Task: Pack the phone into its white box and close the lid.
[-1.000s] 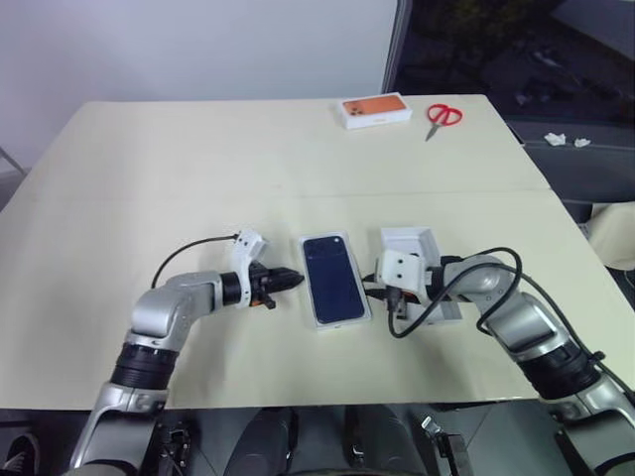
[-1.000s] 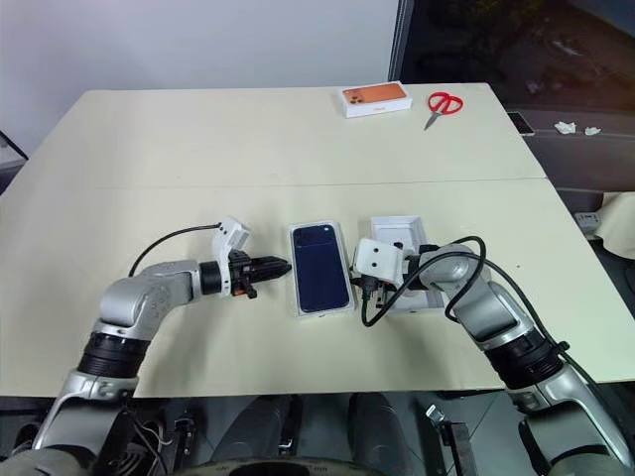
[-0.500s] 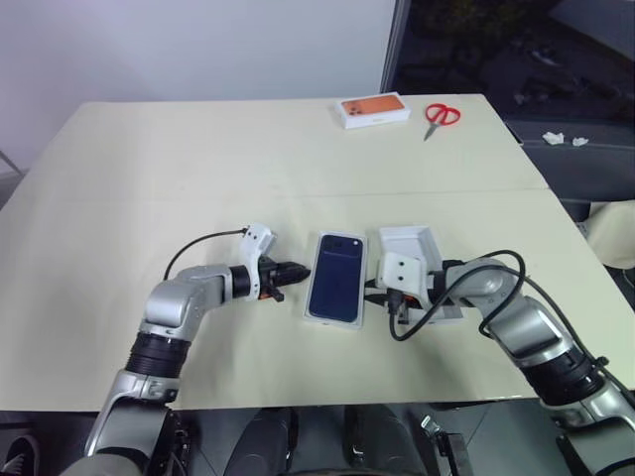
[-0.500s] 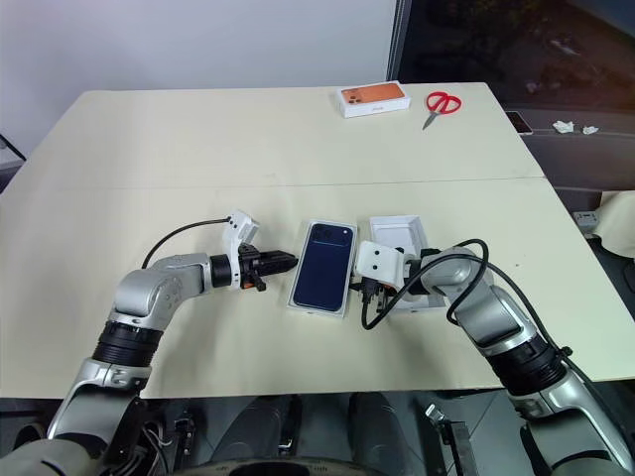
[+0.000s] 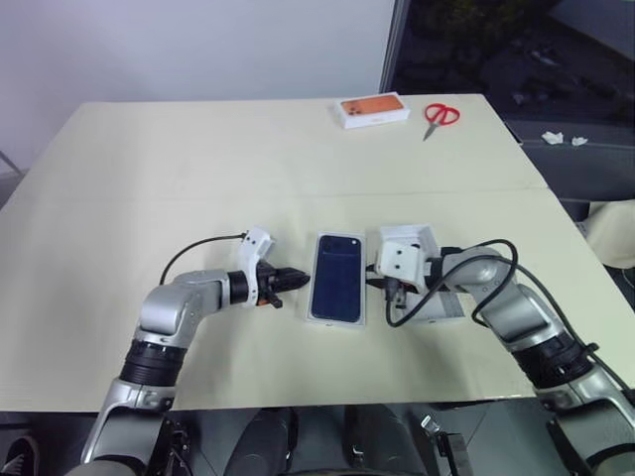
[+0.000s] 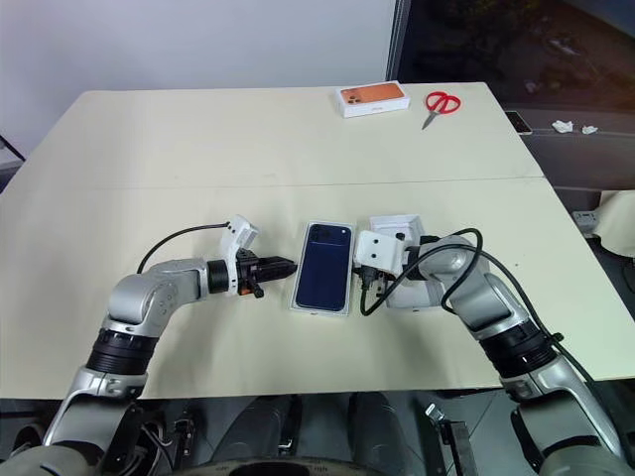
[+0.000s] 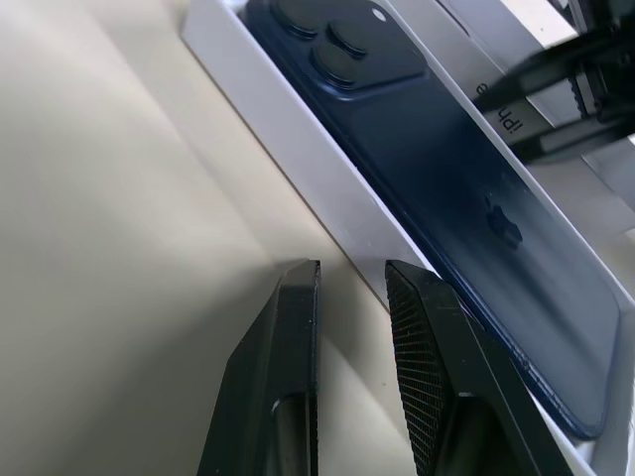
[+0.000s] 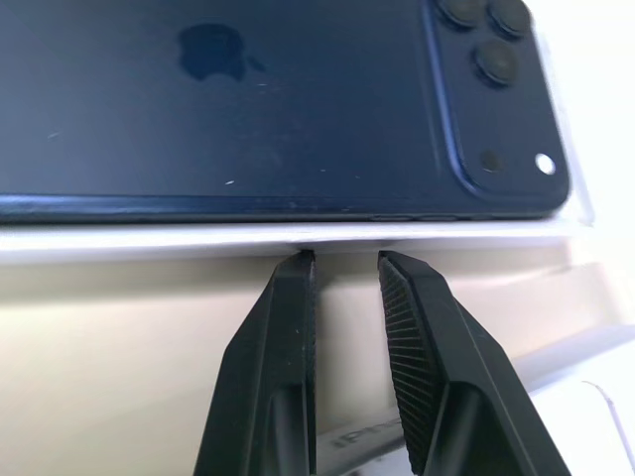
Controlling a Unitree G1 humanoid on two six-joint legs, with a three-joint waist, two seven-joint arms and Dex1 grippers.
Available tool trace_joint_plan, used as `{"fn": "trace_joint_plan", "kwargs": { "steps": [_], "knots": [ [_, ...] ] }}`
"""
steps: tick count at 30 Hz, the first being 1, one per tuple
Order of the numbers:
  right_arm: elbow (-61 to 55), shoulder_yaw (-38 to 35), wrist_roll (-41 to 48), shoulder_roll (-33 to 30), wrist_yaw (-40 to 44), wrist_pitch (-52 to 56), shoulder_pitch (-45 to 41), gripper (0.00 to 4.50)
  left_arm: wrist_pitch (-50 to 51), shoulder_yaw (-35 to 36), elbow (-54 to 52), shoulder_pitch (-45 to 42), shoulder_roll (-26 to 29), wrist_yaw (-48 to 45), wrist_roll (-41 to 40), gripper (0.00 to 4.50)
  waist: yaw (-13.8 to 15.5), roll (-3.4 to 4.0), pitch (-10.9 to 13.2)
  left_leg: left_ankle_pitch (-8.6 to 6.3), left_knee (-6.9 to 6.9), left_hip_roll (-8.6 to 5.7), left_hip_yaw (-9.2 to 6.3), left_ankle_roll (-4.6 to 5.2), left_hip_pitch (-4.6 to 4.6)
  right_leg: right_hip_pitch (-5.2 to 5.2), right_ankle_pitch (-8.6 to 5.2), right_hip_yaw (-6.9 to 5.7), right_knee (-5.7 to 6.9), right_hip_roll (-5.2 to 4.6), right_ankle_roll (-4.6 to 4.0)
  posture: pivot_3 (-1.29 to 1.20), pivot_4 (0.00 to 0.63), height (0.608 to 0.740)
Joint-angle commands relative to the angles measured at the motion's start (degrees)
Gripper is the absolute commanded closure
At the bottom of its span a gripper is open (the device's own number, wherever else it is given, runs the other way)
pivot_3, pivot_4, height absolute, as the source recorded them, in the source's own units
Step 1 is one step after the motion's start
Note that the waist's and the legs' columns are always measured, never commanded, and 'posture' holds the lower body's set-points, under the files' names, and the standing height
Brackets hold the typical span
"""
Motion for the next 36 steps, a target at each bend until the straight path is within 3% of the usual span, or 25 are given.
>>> {"fn": "trace_joint_plan", "kwargs": {
  "steps": [1, 8, 15, 21, 25, 28, 32, 36],
  "knots": [
    [-2.0, -0.7, 1.2, 1.3, 0.4, -0.9, -1.7, 3.45, 0.4, -1.6, -1.1, 0.8, -1.2, -0.3, -1.2, 3.38, 0.0, 0.00, 0.0, 0.00, 0.00, 0.00, 0.01, 0.00, 0.00, 0.00, 0.00, 0.00, 0.00, 0.00, 0.00, 0.00, 0.150, 0.740],
    [-2.5, -1.7, 0.7, -0.7, 1.5, -1.3, -1.3, 3.45, 0.6, 0.2, -1.1, 0.6, 0.6, -1.1, -1.6, 3.38, 0.0, 0.00, 0.0, 0.00, 0.00, 0.00, 0.00, 0.00, 0.00, 0.00, 0.00, 0.00, 0.00, 0.00, 0.00, 0.00, 0.150, 0.740],
    [-5.7, -4.6, 1.8, -6.4, 4.2, -0.5, -0.6, 3.45, -0.5, 2.2, -2.0, 0.7, 6.1, -3.4, -2.1, 3.38, -0.1, 0.00, 0.0, 0.00, -0.01, 0.00, 0.00, 0.00, -0.02, -0.02, 0.00, 0.00, 0.00, 0.00, 0.00, 0.00, 0.150, 0.740],
    [-14.6, -12.4, 16.3, 2.6, 0.3, 22.2, -2.7, 3.45, -4.7, 4.0, -3.9, 1.9, 10.8, -6.4, -2.6, 3.38, -0.5, 0.01, 0.0, 0.01, -0.09, 0.14, 0.00, -0.03, -0.01, -0.09, 0.00, 0.02, 0.01, 0.09, 0.00, 0.00, 0.150, 0.740],
    [-19.5, -14.3, 21.2, -0.7, 1.1, 32.8, -0.6, 3.45, -5.1, 7.2, -4.8, 2.9, 14.9, -8.3, -4.0, 3.38, 0.2, 0.03, 0.0, 0.01, -0.07, 0.13, -0.01, -0.02, -0.09, -0.14, 0.00, 0.02, 0.00, 0.07, -0.01, 0.00, 0.150, 0.740],
    [-22.4, -13.5, 21.0, -5.4, 0.0, 35.9, 1.7, 2.07, -5.7, 9.6, -5.6, 5.0, 17.4, -10.4, -5.7, 2.07, 0.2, 0.03, 0.0, -0.04, -0.06, 0.02, 0.00, 0.07, -0.11, -0.10, 0.00, 0.01, -0.07, -0.06, -0.02, 0.00, 0.150, 0.740],
    [-26.3, -13.8, 21.8, -6.4, -4.9, 43.8, 2.1, 0.11, -8.8, 12.5, -7.8, 7.3, 17.5, -12.9, -8.1, 0.03, 0.0, 0.02, 0.0, -0.08, -0.06, 0.01, 0.05, 0.13, -0.12, -0.11, 0.00, 0.03, -0.11, -0.10, -0.02, 0.00, 0.150, 0.740],
    [-29.7, -16.4, 23.5, -1.3, -12.4, 57.1, 1.4, 0.11, -21.7, 13.4, -8.8, 9.5, 17.2, -16.3, -5.7, 0.03, -0.1, 0.02, 0.0, -0.04, -0.09, 0.10, 0.05, 0.07, -0.11, -0.15, 0.00, 0.02, -0.05, -0.06, -0.02, 0.00, 0.150, 0.740]
  ]
}}
